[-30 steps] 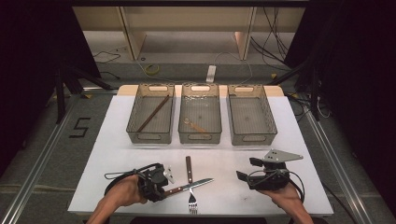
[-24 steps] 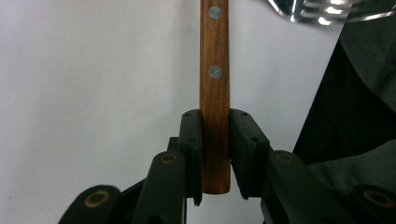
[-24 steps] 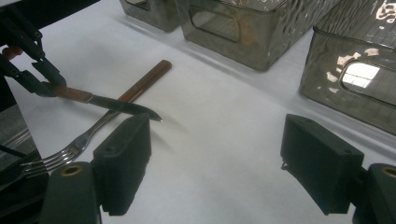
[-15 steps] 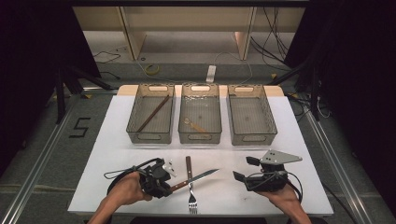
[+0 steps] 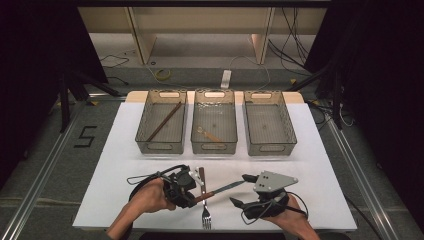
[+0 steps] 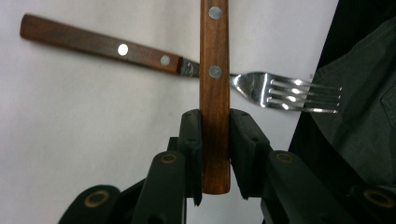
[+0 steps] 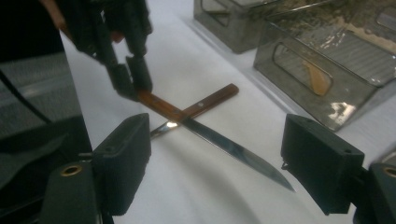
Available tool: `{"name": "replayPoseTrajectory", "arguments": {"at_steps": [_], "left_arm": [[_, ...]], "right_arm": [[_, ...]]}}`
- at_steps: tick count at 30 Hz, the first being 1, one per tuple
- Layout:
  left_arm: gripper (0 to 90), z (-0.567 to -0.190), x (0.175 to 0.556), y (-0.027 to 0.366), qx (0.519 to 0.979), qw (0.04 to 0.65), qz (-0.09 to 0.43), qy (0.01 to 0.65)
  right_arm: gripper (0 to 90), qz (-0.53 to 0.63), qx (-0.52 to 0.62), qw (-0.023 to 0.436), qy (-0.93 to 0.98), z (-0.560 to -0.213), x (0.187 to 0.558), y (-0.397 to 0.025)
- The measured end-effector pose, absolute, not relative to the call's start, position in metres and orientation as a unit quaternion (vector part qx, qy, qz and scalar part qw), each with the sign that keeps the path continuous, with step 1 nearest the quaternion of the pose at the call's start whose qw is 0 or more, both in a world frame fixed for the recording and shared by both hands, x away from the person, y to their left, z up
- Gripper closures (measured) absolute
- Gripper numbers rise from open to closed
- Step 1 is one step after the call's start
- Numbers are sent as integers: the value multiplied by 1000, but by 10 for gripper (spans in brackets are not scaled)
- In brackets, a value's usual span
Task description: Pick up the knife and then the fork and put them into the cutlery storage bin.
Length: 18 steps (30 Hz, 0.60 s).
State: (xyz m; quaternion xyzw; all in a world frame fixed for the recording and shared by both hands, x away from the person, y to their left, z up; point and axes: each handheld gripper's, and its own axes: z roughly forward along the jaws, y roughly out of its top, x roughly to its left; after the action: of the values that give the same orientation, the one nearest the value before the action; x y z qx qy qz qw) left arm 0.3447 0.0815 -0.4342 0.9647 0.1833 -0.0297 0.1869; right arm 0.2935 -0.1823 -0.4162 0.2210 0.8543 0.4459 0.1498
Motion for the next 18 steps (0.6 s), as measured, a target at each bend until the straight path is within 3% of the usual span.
{"name": "replayPoseTrajectory", "arguments": {"at_steps": [15, 18], "left_arm": [[748, -424, 353, 50, 976, 167, -53, 129], [748, -424, 352, 47, 978, 158, -54, 122]], "right_arm": [[297, 371, 128, 192, 900, -433, 296, -147], [348, 342, 93, 210, 911, -438, 296, -141]]}}
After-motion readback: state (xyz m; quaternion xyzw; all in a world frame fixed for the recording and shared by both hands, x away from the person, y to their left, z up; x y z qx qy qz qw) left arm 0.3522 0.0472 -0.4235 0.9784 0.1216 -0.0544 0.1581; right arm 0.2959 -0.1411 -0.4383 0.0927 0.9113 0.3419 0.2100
